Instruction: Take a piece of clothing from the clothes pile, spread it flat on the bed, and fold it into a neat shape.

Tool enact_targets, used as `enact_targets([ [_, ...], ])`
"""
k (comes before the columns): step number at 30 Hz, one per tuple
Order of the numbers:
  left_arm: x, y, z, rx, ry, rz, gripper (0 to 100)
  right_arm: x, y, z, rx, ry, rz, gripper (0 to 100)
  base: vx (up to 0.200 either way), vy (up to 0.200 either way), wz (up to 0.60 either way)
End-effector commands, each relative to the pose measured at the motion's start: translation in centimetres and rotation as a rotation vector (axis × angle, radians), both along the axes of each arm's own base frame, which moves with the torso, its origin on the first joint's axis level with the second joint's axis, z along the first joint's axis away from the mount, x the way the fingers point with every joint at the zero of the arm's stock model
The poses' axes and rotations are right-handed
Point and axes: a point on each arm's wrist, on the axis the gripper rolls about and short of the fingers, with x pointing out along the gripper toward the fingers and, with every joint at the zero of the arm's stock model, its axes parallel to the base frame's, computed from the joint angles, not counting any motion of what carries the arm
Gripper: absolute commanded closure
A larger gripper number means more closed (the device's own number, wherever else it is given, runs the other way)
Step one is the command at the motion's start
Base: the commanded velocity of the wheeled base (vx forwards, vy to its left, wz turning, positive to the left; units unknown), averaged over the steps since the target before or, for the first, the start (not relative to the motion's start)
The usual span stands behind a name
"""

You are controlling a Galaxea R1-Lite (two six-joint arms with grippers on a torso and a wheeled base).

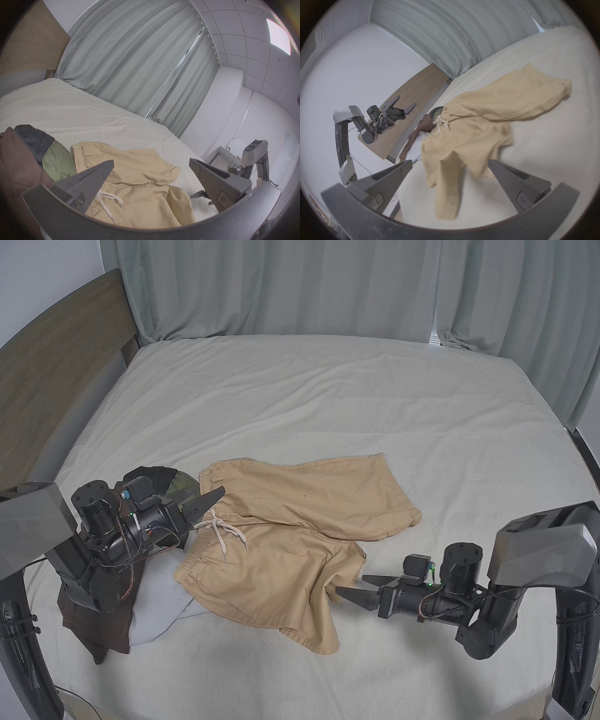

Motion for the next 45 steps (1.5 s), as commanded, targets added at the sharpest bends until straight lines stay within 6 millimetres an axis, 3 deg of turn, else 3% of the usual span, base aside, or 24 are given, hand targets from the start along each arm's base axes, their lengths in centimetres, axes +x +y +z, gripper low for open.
enact_targets([
  [1, 0.0, 0.0, 0.0, -0.001, -0.001, 0.001, 0, 0.0, -3.0, 0.0, -0.049, -0.013, -0.053, 0, 0.000, 0.000, 0.00],
  [6, 0.0, 0.0, 0.0, -0.001, -0.001, -0.001, 0, 1.0, -4.2, -1.9, -0.118, -0.041, -0.071, 0, 0.000, 0.000, 0.00],
  [16, 0.0, 0.0, 0.1, -0.001, -0.004, -0.001, 0, 3.4, -3.0, -4.5, -0.148, -0.118, -0.021, 0, 0.000, 0.000, 0.00],
  [24, 0.0, 0.0, 0.2, -0.002, -0.006, -0.001, 0, 3.9, -2.6, -7.0, -0.190, -0.148, 0.041, 0, 0.000, 0.000, 0.00],
  [40, 0.1, 0.0, 0.2, -0.002, -0.010, -0.001, 0, 5.0, -0.3, -7.9, -0.173, -0.227, 0.127, 0, 0.000, 0.000, 0.00],
  [41, 0.1, 0.0, 0.2, -0.002, -0.010, -0.001, 0, 5.0, -0.3, -7.9, -0.173, -0.227, 0.127, 100, 0.000, 0.000, 0.00],
  [45, 0.1, 0.0, 0.3, -0.002, -0.013, -0.001, 0, 5.0, -0.3, -8.1, -0.174, -0.225, 0.125, 100, 0.000, 0.000, 0.00],
])
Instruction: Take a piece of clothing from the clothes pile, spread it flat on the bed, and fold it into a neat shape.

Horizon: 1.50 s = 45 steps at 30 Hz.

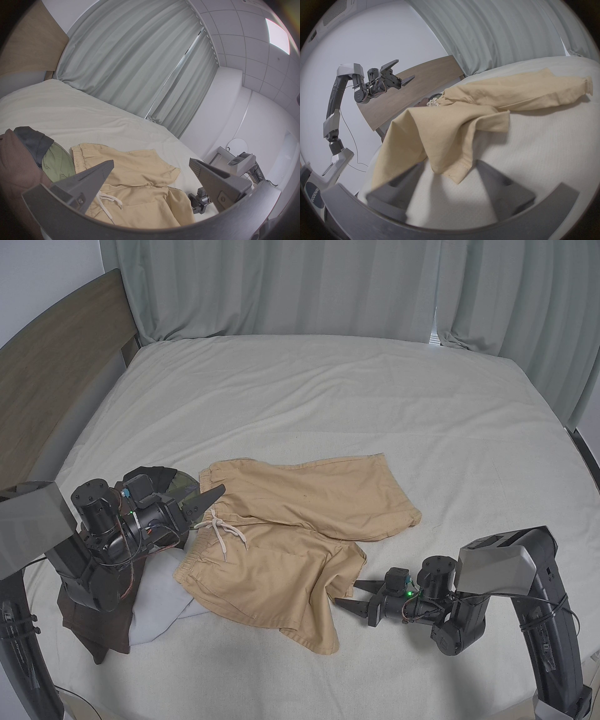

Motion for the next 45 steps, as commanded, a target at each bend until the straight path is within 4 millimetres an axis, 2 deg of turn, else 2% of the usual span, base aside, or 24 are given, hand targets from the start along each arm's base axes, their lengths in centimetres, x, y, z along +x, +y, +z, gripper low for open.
enact_targets([
  [1, 0.0, 0.0, 0.1, -0.001, -0.003, 0.000, 0, -0.1, 0.0, -0.4, -0.004, 0.007, 0.002, 100, 0.000, 0.000, 0.00],
  [9, 0.0, 0.0, 0.0, 0.000, 0.000, 0.000, 0, 0.0, 0.0, -0.4, -0.002, 0.010, -0.001, 100, 0.000, 0.000, 0.00],
  [15, 0.0, 0.0, 0.0, 0.000, -0.002, 0.000, 0, -0.6, -0.8, -0.3, -0.011, 0.034, -0.013, 100, 0.000, 0.000, 0.00],
  [23, 0.0, 0.0, 0.1, -0.001, -0.005, 0.000, 0, -1.7, -3.9, 2.6, -0.028, 0.030, -0.077, 100, 0.000, 0.000, 0.00],
  [29, 0.0, 0.0, 0.1, -0.001, -0.003, 0.000, 0, -1.8, -6.2, 4.5, -0.019, 0.011, -0.135, 100, 0.000, 0.000, 0.00],
  [39, 0.0, 0.0, 0.2, -0.001, -0.006, 0.000, 0, -0.5, -9.8, 5.0, -0.008, -0.007, -0.237, 100, 0.000, 0.000, 0.00],
  [45, 0.0, 0.0, 0.2, -0.001, -0.006, 0.000, 0, 0.8, -11.0, 5.3, 0.003, -0.037, -0.269, 100, 0.000, 0.000, 0.00],
])
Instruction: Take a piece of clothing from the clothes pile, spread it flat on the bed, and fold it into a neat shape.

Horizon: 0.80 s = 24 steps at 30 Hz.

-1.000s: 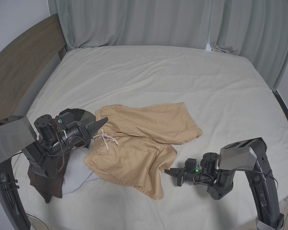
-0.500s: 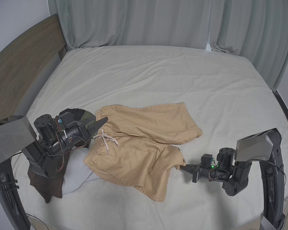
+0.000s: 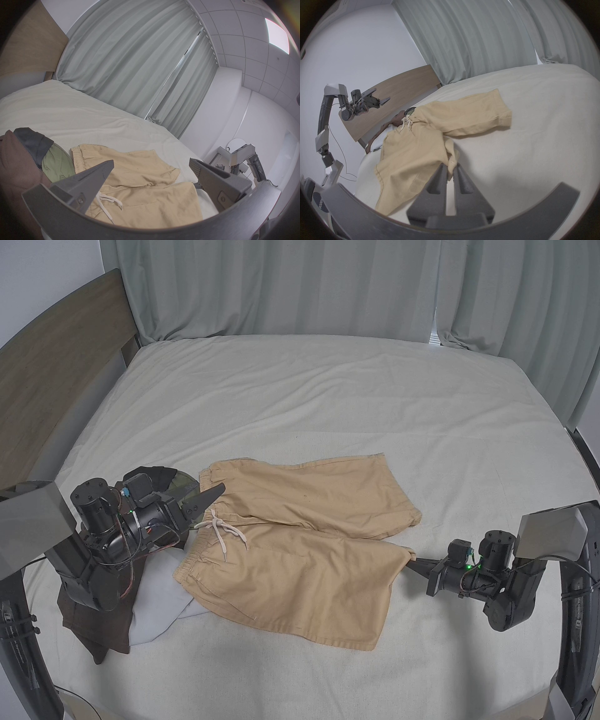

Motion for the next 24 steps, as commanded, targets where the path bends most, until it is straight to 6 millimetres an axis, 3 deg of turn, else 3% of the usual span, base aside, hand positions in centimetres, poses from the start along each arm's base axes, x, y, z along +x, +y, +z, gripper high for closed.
enact_targets([
  [1, 0.0, 0.0, 0.0, 0.000, 0.001, 0.001, 0, 1.1, -0.9, 0.4, 0.006, -0.026, -0.027, 100, 0.000, 0.000, 0.00],
  [10, 0.0, 0.0, 0.0, 0.000, 0.000, 0.001, 0, 3.1, -1.3, 1.0, 0.004, -0.005, -0.044, 100, 0.000, 0.000, 0.00],
  [24, 0.0, 0.0, 0.0, 0.000, 0.000, 0.001, 0, 2.2, -2.0, 3.7, -0.017, 0.012, -0.058, 100, 0.000, 0.000, 0.00],
])
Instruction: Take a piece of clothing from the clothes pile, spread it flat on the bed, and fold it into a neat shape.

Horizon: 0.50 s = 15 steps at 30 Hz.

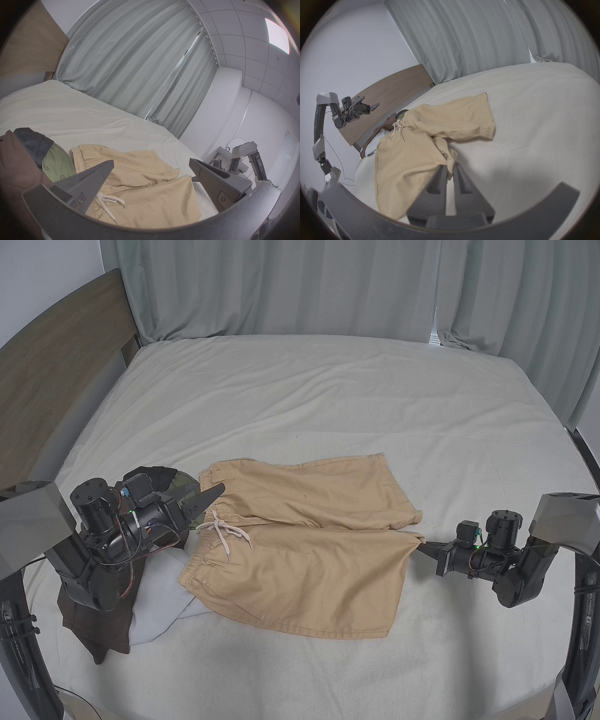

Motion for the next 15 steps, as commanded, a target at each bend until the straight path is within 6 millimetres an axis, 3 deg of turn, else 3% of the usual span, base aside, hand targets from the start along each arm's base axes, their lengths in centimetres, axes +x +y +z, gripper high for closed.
enact_targets([
  [1, 0.0, 0.0, 0.0, 0.000, 0.000, 0.000, 0, 0.0, 0.0, 1.2, -0.002, -0.030, 0.000, 100, 0.000, 0.000, 0.00],
  [7, 0.0, 0.0, 0.0, 0.000, -0.002, 0.000, 0, 1.9, 0.4, 1.6, -0.015, -0.021, -0.004, 100, 0.000, 0.000, 0.00],
  [15, 0.1, 0.0, 0.0, 0.000, -0.002, 0.000, 0, 3.9, 0.6, 0.2, -0.022, -0.039, -0.034, 100, 0.000, 0.000, 0.00],
])
